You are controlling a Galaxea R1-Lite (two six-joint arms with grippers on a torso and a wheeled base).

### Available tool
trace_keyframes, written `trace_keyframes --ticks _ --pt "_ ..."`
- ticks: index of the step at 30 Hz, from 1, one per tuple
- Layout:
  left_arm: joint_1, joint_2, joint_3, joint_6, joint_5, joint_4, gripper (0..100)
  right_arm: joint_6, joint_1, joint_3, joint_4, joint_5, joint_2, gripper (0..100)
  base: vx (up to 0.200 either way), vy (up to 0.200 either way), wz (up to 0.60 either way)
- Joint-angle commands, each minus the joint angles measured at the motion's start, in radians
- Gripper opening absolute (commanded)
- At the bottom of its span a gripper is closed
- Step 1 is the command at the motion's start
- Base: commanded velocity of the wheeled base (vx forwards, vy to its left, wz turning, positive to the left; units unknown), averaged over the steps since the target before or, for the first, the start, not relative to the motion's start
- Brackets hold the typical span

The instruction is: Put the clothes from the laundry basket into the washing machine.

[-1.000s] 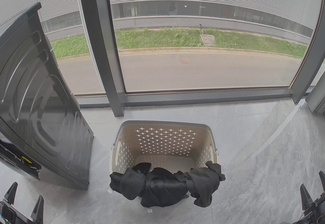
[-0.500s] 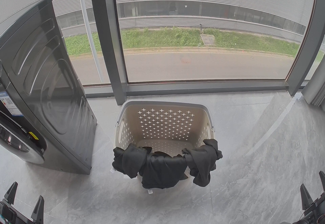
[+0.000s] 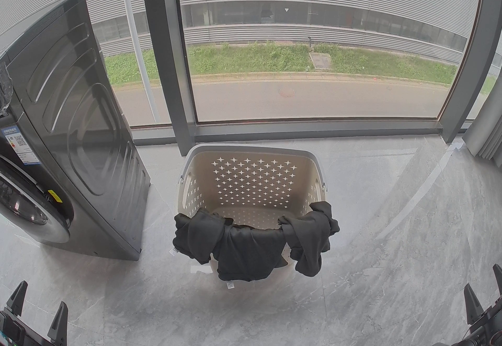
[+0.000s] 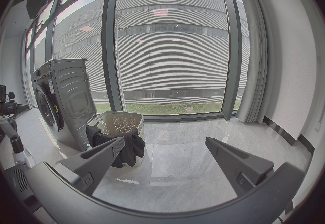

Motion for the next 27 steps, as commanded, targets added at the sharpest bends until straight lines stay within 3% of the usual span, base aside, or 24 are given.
trace_keyframes --ticks 1,27 --pt "-0.002 -0.018 0.016 -0.001 0.000 0.000 100 0.000 0.000 0.018 0.000 0.001 -0.016 100 0.000 0.200 0.00" --pt "0.000 -0.018 0.016 -0.001 0.000 0.001 100 0.000 0.000 0.018 0.000 0.001 -0.016 100 0.000 0.200 0.00"
